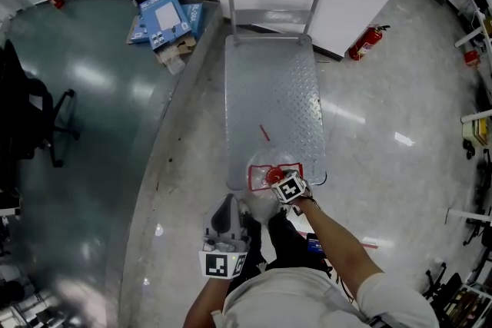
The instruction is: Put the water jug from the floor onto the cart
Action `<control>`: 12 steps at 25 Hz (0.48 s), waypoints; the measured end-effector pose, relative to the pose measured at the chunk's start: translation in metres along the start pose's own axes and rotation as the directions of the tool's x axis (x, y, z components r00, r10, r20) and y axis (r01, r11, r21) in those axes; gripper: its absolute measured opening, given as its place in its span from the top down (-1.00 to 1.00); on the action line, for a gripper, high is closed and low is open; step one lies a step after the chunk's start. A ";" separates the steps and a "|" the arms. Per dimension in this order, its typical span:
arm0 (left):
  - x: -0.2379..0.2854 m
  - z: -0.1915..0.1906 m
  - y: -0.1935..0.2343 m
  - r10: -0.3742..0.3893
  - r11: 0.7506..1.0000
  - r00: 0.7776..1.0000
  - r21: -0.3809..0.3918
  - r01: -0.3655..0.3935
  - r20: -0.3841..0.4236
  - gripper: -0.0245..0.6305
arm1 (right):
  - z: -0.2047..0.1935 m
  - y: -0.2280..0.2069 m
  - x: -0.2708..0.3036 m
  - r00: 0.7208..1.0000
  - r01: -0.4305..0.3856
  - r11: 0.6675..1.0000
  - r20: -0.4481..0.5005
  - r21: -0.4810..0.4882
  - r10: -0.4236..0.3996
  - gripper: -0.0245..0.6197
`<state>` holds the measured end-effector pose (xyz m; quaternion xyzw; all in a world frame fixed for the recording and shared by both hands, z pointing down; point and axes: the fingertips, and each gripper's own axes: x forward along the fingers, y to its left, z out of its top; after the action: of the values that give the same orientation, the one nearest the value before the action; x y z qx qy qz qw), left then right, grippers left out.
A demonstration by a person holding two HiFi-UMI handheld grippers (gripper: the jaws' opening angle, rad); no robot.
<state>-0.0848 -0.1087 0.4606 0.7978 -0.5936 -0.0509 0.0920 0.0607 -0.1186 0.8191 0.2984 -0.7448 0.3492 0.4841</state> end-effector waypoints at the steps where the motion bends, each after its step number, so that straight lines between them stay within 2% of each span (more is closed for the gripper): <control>1: 0.001 -0.001 0.000 0.002 1.000 1.000 -0.001 -0.002 0.000 0.92 | -0.001 0.001 0.002 1.000 -0.004 1.000 0.001 -0.006 0.004 0.06; 6: 0.003 -0.001 -0.002 0.002 1.000 1.000 0.000 -0.002 0.004 0.92 | -0.004 0.006 0.003 1.000 -0.001 0.998 -0.012 -0.063 0.000 0.06; 12: 0.005 0.000 -0.005 0.000 1.000 1.000 0.000 0.000 0.005 0.92 | -0.008 0.010 0.001 1.000 -0.013 0.998 -0.023 -0.063 0.011 0.06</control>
<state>-0.0786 -0.1120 0.4597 0.7977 -0.5938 -0.0528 0.0905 0.0570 -0.1065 0.8207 0.2744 -0.7518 0.3315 0.4996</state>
